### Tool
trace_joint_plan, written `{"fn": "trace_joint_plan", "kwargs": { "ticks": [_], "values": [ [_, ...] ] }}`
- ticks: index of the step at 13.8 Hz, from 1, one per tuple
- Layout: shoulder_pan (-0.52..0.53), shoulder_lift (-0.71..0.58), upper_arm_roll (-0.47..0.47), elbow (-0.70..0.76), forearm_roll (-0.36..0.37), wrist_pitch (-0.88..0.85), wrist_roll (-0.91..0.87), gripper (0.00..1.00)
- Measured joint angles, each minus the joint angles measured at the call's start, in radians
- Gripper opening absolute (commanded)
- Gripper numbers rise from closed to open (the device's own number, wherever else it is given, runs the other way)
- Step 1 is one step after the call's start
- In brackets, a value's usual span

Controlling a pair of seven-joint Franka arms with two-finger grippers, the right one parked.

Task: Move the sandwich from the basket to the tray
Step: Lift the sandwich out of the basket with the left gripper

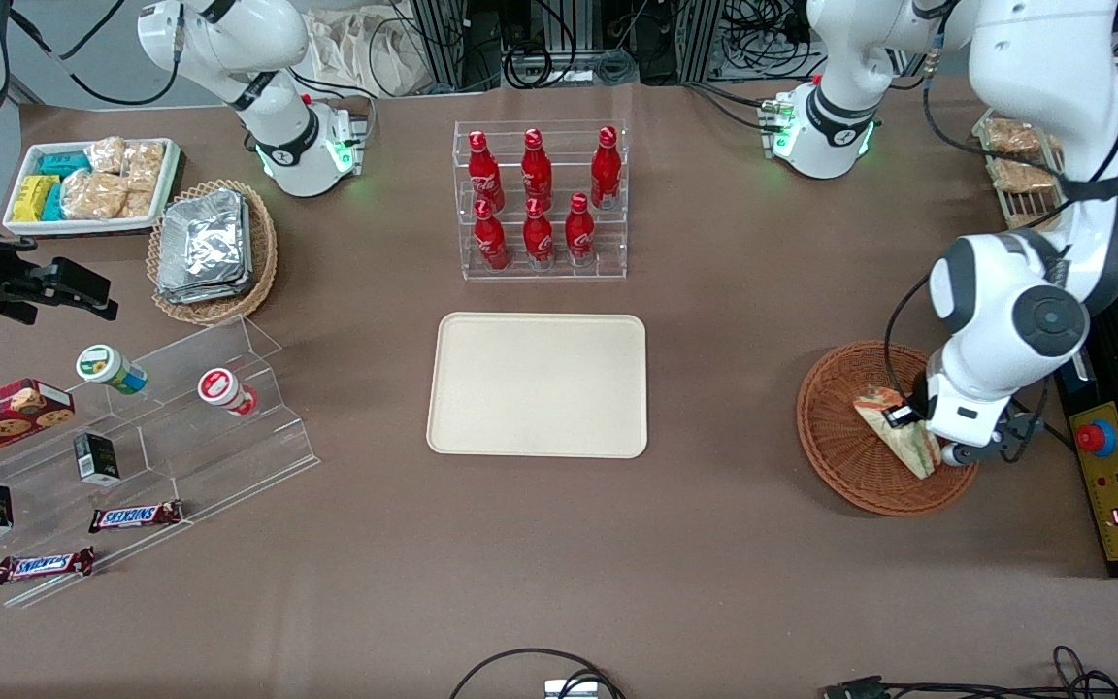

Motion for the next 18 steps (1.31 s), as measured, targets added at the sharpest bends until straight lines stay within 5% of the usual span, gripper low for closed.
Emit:
{"fn": "trace_joint_plan", "kwargs": {
  "ticks": [8, 13, 18],
  "values": [
    [-0.028, -0.077, -0.039, 0.428, 0.000, -0.554, 0.349, 0.00],
    [-0.039, -0.084, -0.163, 0.556, -0.001, -0.692, 0.328, 0.00],
    [-0.077, -0.058, -0.382, 0.560, 0.027, -0.672, 0.064, 0.00]
  ]
}}
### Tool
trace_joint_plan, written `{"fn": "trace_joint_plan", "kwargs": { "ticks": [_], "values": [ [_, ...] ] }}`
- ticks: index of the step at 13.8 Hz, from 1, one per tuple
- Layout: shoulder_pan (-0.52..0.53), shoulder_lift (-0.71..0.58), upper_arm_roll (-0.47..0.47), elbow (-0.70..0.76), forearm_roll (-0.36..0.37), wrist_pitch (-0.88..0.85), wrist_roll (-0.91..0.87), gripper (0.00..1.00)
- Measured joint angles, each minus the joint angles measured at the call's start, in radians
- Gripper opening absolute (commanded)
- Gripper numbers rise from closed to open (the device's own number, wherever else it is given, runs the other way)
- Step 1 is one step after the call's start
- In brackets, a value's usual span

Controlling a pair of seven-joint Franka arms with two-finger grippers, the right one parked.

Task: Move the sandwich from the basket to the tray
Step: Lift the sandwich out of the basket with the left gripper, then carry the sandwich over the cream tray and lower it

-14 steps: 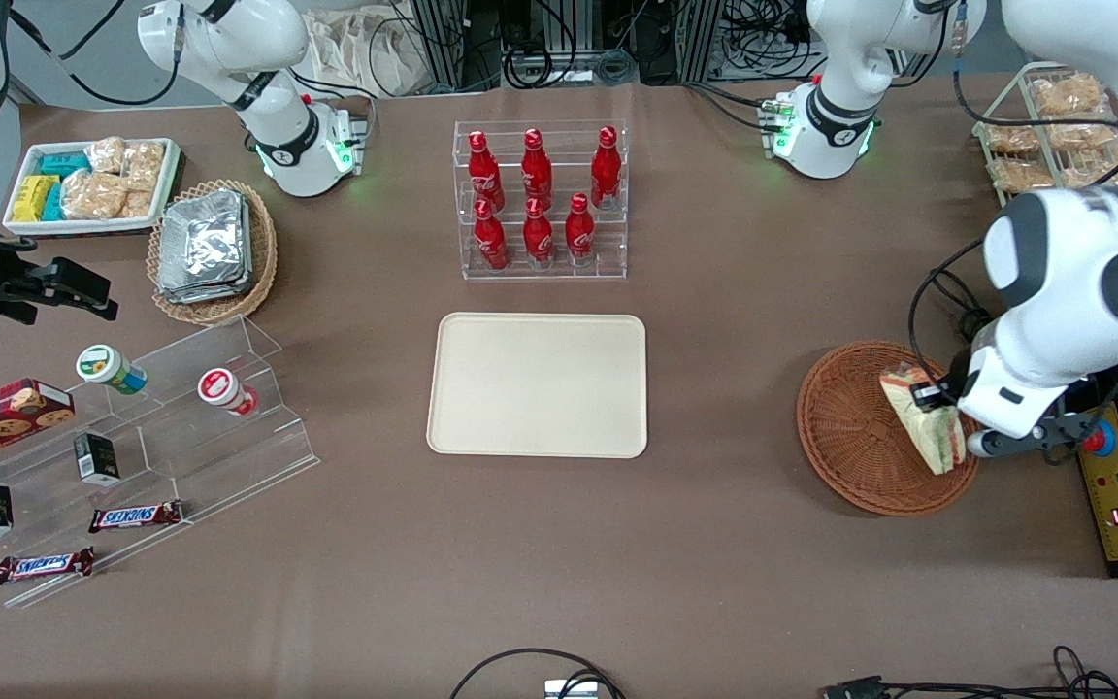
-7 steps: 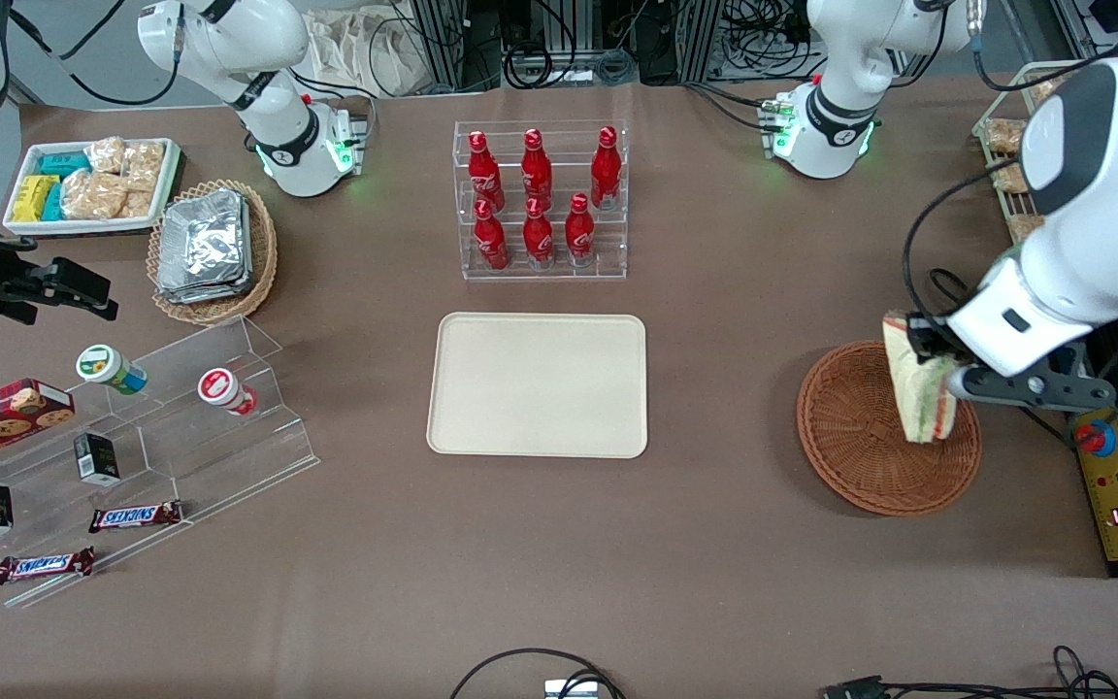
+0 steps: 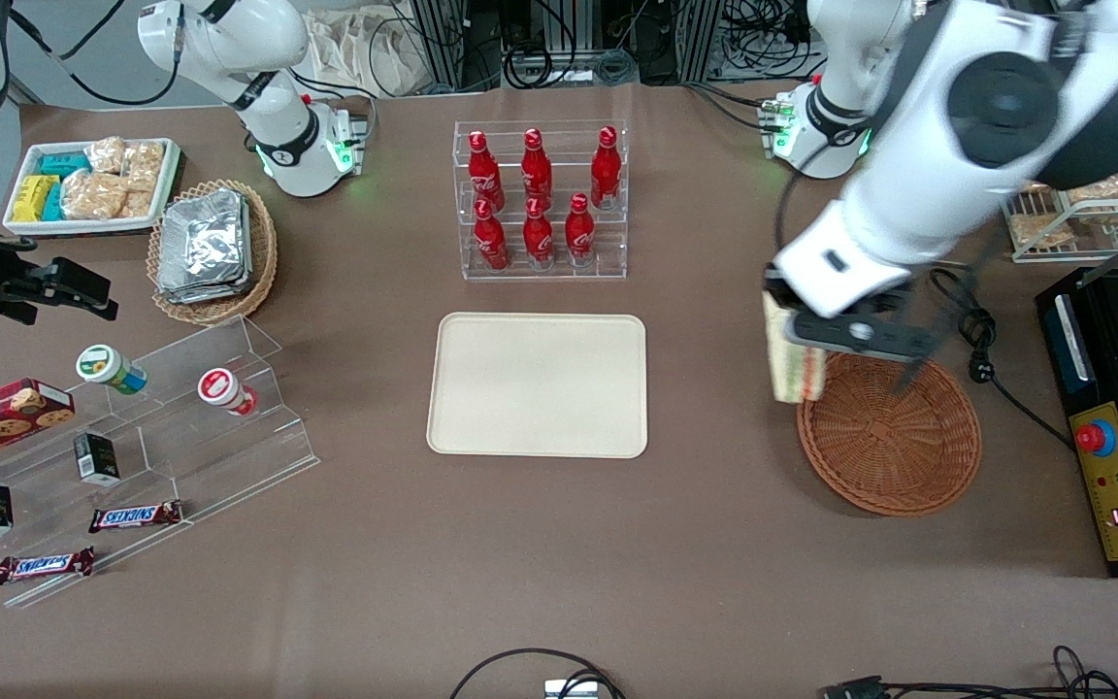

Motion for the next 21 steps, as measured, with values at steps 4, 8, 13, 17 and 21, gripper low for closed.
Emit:
{"fn": "trace_joint_plan", "kwargs": {
  "ticks": [4, 8, 13, 17, 21],
  "values": [
    [-0.056, 0.088, -0.070, -0.003, 0.035, 0.136, -0.133, 0.00],
    [-0.071, 0.151, -0.119, -0.068, 0.078, 0.300, -0.190, 0.00],
    [-0.087, 0.180, -0.142, -0.292, 0.123, 0.588, -0.245, 0.00],
    [-0.106, 0.240, -0.146, -0.397, 0.198, 0.748, -0.283, 0.00],
    [-0.126, 0.284, -0.148, -0.452, 0.282, 0.830, -0.368, 0.00]
  ]
}}
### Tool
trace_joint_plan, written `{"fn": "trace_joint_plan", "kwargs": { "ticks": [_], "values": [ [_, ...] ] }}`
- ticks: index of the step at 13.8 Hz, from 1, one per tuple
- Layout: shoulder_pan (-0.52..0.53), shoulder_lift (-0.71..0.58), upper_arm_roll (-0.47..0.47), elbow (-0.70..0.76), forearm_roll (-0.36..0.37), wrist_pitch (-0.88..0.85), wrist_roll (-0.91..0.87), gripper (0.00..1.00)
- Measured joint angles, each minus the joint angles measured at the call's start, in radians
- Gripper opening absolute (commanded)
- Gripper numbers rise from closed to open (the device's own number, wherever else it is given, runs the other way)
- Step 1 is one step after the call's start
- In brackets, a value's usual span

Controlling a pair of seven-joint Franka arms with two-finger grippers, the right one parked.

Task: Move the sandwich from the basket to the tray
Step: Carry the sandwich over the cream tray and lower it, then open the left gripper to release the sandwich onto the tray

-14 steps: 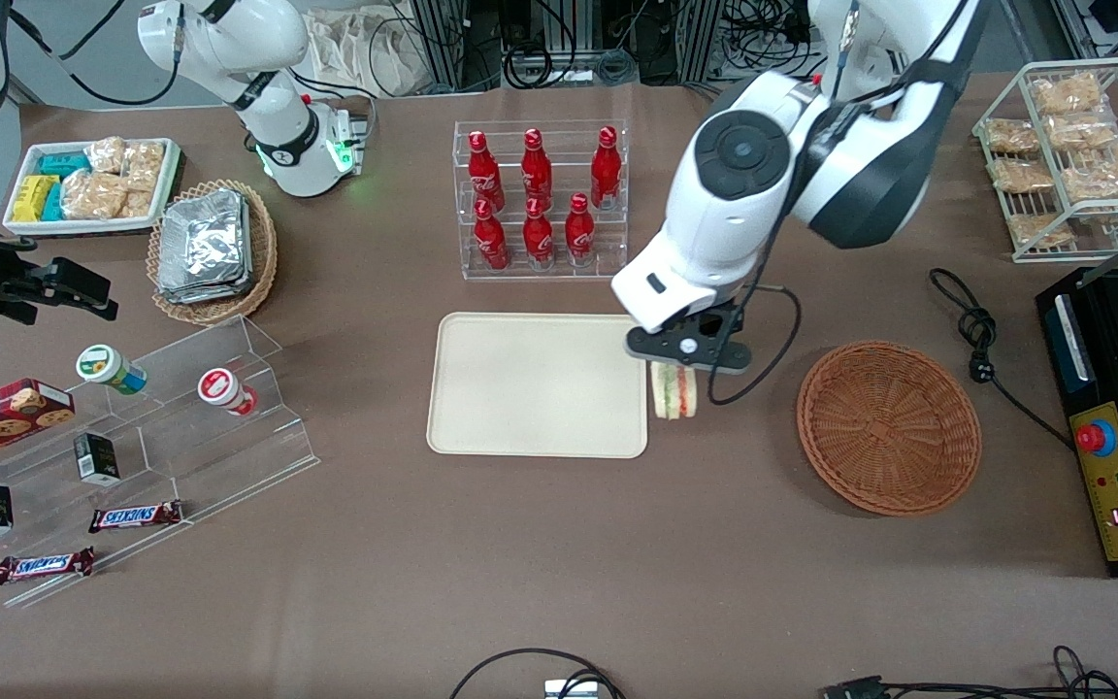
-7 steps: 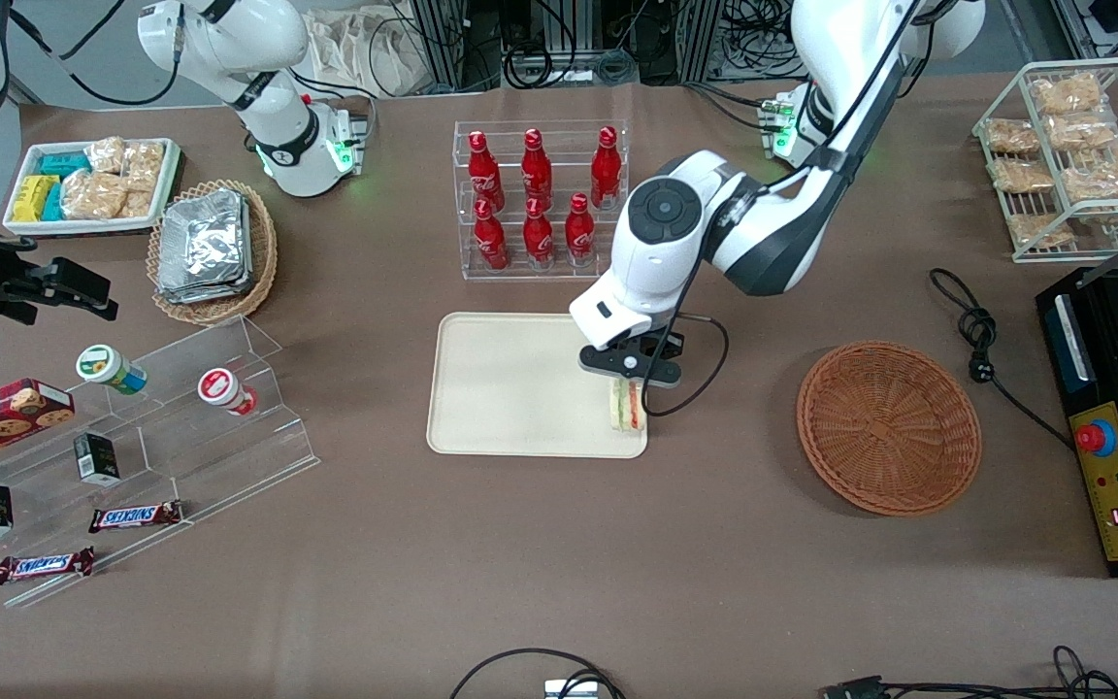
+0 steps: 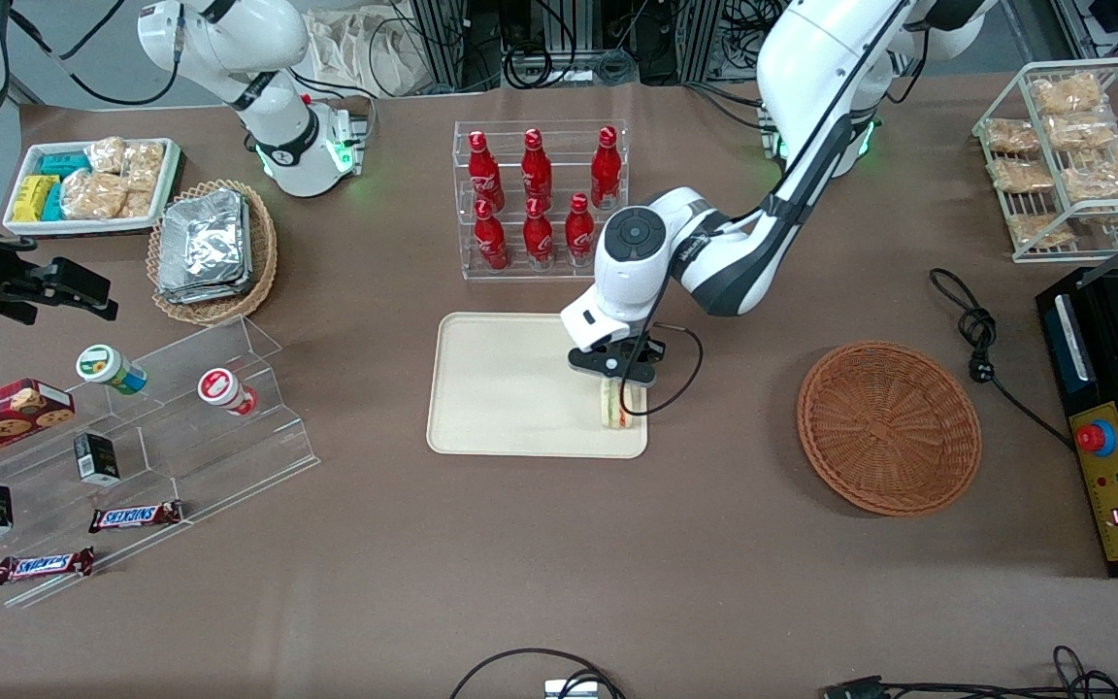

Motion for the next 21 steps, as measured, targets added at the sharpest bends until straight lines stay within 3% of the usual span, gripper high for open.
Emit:
{"fn": "trace_joint_plan", "kwargs": {
  "ticks": [3, 9, 10, 11, 12, 13, 14, 15, 21],
  "values": [
    [-0.017, 0.027, -0.002, -0.004, 0.075, 0.022, -0.097, 0.00],
    [-0.022, 0.036, -0.001, -0.004, 0.087, 0.046, -0.116, 0.00],
    [-0.022, 0.036, -0.001, -0.004, 0.087, 0.049, -0.116, 0.11],
    [-0.022, 0.036, 0.000, -0.004, 0.087, 0.050, -0.116, 0.30],
    [-0.022, 0.037, 0.000, -0.004, 0.087, 0.050, -0.116, 0.38],
    [-0.022, 0.038, 0.001, -0.004, 0.087, 0.051, -0.117, 0.63],
    [-0.022, 0.039, 0.002, -0.004, 0.087, 0.051, -0.118, 0.95],
    [-0.022, 0.039, 0.003, -0.004, 0.087, 0.052, -0.119, 1.00],
    [-0.020, 0.032, 0.005, 0.001, 0.087, 0.058, -0.124, 1.00]
  ]
}}
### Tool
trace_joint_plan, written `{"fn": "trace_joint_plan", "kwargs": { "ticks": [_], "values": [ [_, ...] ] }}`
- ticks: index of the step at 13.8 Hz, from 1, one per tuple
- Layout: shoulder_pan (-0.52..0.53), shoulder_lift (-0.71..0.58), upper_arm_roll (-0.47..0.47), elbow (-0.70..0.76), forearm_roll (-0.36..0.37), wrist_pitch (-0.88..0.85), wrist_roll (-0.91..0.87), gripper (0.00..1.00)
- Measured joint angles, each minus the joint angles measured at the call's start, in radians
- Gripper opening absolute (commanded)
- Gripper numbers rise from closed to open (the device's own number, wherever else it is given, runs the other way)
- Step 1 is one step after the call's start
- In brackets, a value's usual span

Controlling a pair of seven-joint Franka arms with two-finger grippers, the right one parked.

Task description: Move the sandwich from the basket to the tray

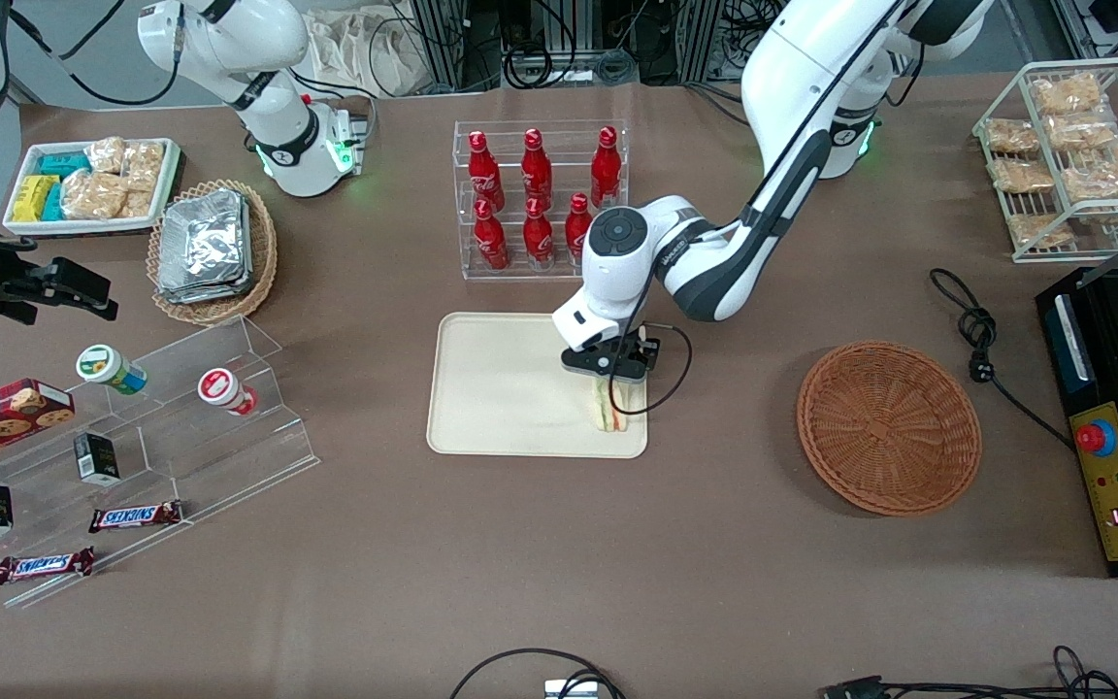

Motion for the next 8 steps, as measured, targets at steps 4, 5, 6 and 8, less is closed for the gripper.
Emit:
{"fn": "trace_joint_plan", "kwargs": {
  "ticks": [4, 5, 6, 8],
  "values": [
    [0.003, -0.054, 0.019, 0.005, -0.025, -0.021, 0.000, 1.00],
    [0.004, -0.074, 0.025, 0.006, -0.061, -0.025, 0.000, 1.00],
    [0.005, -0.095, 0.035, 0.007, -0.091, -0.033, 0.003, 1.00],
    [0.006, -0.144, 0.070, 0.009, -0.130, -0.080, 0.047, 1.00]
  ]
}}
